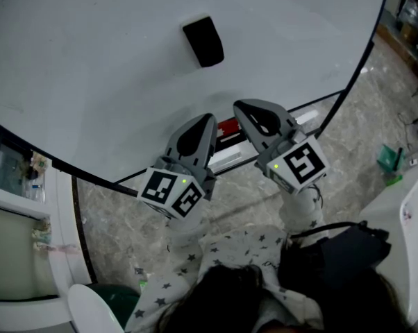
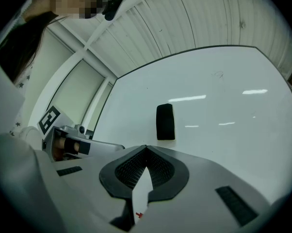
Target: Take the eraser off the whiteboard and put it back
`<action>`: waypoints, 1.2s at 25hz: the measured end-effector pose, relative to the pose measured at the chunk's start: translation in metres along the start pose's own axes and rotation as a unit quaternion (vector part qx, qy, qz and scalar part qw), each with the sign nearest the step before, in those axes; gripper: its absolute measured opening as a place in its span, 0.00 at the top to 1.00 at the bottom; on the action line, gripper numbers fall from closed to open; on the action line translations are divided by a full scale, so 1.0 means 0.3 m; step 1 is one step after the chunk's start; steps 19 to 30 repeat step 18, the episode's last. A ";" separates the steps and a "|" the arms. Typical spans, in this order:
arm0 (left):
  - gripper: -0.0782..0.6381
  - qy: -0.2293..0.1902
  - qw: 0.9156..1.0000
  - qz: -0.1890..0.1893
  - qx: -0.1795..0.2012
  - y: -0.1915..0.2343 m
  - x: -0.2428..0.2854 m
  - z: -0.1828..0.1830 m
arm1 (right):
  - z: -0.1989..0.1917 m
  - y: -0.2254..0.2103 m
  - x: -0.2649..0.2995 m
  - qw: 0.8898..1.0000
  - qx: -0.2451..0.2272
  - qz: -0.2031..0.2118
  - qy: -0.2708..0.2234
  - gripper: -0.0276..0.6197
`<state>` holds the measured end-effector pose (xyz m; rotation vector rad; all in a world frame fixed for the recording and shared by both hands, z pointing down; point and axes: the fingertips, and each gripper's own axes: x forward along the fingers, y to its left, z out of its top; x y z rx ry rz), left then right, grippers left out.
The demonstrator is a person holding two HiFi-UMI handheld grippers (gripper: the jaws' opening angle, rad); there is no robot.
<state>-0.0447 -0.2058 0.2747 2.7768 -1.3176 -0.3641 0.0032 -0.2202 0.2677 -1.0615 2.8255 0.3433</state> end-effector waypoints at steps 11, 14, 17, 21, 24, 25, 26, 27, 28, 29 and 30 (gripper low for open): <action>0.89 0.002 1.000 0.007 -0.003 0.011 -0.009 0.003 | 0.004 0.007 0.015 1.000 -0.002 0.007 -0.006 0.95; 0.89 0.000 1.000 0.005 -0.002 0.014 -0.009 0.002 | 0.000 0.004 0.017 1.000 -0.002 0.006 -0.003 0.95; 0.89 0.004 1.000 0.008 -0.006 0.005 -0.014 0.006 | -0.002 0.007 0.012 1.000 0.000 0.003 0.002 0.95; 0.89 0.005 1.000 0.008 -0.006 0.001 -0.016 0.007 | -0.004 0.008 0.009 1.000 0.001 0.002 0.005 0.95; 0.89 0.005 1.000 0.008 -0.006 0.001 -0.016 0.007 | -0.004 0.008 0.009 1.000 0.001 0.002 0.005 0.95; 0.89 0.005 1.000 0.008 -0.006 0.001 -0.016 0.007 | -0.004 0.008 0.009 1.000 0.001 0.002 0.005 0.95; 0.89 0.005 1.000 0.008 -0.006 0.001 -0.016 0.007 | -0.004 0.008 0.009 1.000 0.001 0.002 0.005 0.95; 0.89 0.005 1.000 0.008 -0.006 0.001 -0.016 0.007 | -0.004 0.008 0.009 1.000 0.001 0.002 0.005 0.95; 0.89 0.005 1.000 0.008 -0.006 0.001 -0.016 0.007 | -0.004 0.008 0.009 1.000 0.001 0.002 0.005 0.95; 0.89 0.005 1.000 0.008 -0.006 0.001 -0.016 0.007 | -0.004 0.008 0.009 1.000 0.001 0.002 0.005 0.95; 0.89 0.005 1.000 0.008 -0.006 0.001 -0.016 0.007 | -0.004 0.008 0.009 1.000 0.001 0.002 0.005 0.95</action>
